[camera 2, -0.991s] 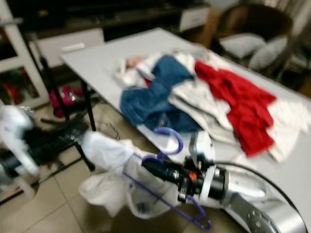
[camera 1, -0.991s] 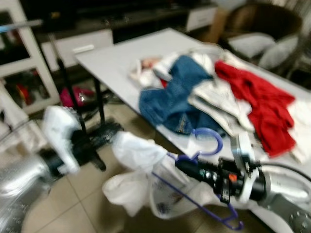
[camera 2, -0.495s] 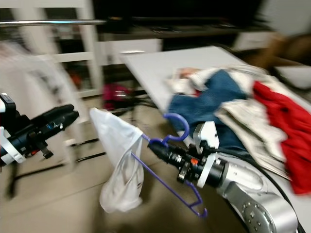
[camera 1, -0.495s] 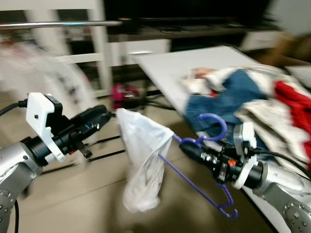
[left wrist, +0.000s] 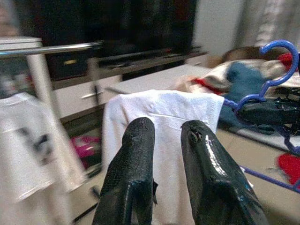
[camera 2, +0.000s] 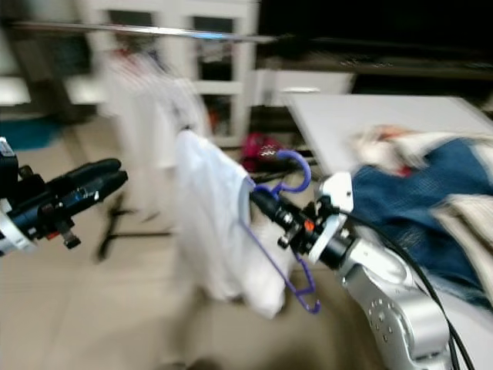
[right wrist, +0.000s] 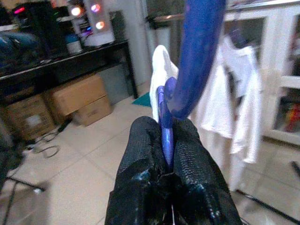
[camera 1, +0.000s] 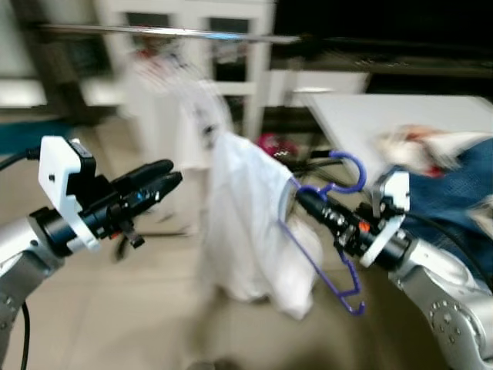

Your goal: Hang hanger

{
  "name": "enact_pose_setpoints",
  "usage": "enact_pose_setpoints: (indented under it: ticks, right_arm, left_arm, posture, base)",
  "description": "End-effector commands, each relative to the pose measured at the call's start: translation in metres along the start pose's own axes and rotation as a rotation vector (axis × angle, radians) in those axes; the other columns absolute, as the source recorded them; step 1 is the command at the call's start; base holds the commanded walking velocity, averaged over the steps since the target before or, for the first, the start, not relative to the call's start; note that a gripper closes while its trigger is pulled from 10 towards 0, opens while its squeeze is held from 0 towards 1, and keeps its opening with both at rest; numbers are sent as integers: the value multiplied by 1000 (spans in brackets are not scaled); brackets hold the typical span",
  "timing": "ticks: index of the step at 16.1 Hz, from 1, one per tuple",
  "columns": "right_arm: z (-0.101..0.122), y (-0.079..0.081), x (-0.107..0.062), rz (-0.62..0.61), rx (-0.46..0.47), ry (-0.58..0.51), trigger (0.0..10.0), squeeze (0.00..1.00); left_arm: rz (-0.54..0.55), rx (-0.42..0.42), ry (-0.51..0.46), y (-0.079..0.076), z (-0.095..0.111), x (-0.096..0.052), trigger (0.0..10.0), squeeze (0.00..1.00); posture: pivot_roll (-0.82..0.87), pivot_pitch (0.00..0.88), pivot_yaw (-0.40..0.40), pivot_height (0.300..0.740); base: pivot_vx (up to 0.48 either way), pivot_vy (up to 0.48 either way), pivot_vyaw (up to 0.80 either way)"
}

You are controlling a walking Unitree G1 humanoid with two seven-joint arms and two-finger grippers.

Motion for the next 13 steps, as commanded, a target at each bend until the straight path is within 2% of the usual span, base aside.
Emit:
enact_pose_setpoints:
  ticks: [1, 4, 5, 6, 8, 11, 12, 13]
  right_arm:
    - [10, 2, 6, 18, -40, -40, 10000, 0]
    - [13, -8, 16, -12, -99, -31, 10000, 0]
    - [15, -12, 17, -36, -97, -39, 10000, 0]
    - [17, -15, 18, -48, -98, -41, 10000, 0]
    - [20, -17, 18, -38, -167, -22, 10000, 0]
    - [24, -21, 20, -5, -197, 14, 10000, 0]
    - [26, -20, 20, 24, -193, 21, 10000, 0]
    - [29, -19, 19, 67, -184, 21, 10000, 0]
  left_arm:
    - [-12, 23, 3, 3, 3, 1, 10000, 0]
    - [-101, 136, 38, 5, 10, 16, 10000, 0]
    - [-123, 130, 53, 8, 10, 19, 10000, 471]
    - [-135, 134, 61, 11, 10, 20, 10000, 1000]
    - [-175, 155, 79, 14, 11, 22, 10000, 1000]
    - [-233, 212, 61, 18, 24, 30, 10000, 1000]
    - [-238, 246, 81, 24, 27, 31, 10000, 831]
    - [-218, 269, 118, 34, 24, 28, 10000, 0]
  posture:
    - [141, 0, -60, 740]
    - [145, 0, -67, 740]
    - [140, 0, -68, 740]
    - [138, 0, -66, 740]
    - [136, 0, -64, 740]
    - [134, 0, -66, 740]
    - [135, 0, -62, 740]
    - [135, 0, -62, 740]
  base:
    - [0, 0, 800]
    - [0, 0, 800]
    - [0, 0, 0]
    - [0, 0, 0]
    - [0, 0, 0]
    - [0, 0, 0]
    - [0, 0, 0]
    - [0, 0, 0]
Point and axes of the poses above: a point about 5 cm out from each wrist's last joint towards the gripper, its own x axis pointing out of the wrist towards the gripper, its own z axis along the axis of the wrist's last joint, y = z × x, the point moved 3 cm from there along x, pointing out of the wrist towards the gripper, and after that the axes turned 2 degrees about x, right-handed, at the moved point
